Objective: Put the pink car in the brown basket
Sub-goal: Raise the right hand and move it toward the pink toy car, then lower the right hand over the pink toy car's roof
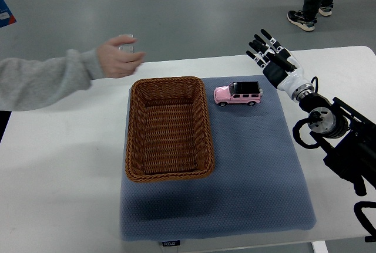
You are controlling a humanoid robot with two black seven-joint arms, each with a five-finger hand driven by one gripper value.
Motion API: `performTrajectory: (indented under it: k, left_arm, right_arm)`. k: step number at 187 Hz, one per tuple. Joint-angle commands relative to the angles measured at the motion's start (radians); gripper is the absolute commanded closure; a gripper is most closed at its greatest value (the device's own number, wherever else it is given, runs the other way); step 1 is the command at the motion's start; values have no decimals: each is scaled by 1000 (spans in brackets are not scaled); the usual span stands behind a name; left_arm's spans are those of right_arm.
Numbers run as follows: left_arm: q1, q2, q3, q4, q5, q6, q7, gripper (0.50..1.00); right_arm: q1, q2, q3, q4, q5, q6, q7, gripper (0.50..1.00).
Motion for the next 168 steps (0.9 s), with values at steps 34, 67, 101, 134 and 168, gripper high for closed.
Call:
performTrajectory:
  k: [34, 67, 101, 134, 168]
  left_arm:
    - [0, 0, -1, 0, 0, 1, -1, 500]
    - [0, 0, -1, 0, 0, 1, -1, 500]
    - [0, 0, 1, 0, 0, 0, -1, 500]
    - [0, 0, 1, 0, 0, 1, -1, 500]
    - [0, 0, -1, 0, 0, 0, -1, 500]
  right_arm:
    - [6, -1, -2, 1, -3, 0, 0, 587]
    - [48, -6, -75, 1, -103, 6, 0, 587]
    - [196, -128, -290, 10, -408, 29, -38, 589]
    - [388, -196, -577, 13, -830, 20, -38, 589]
    - [440, -181, -692, 13, -963, -17, -49, 591]
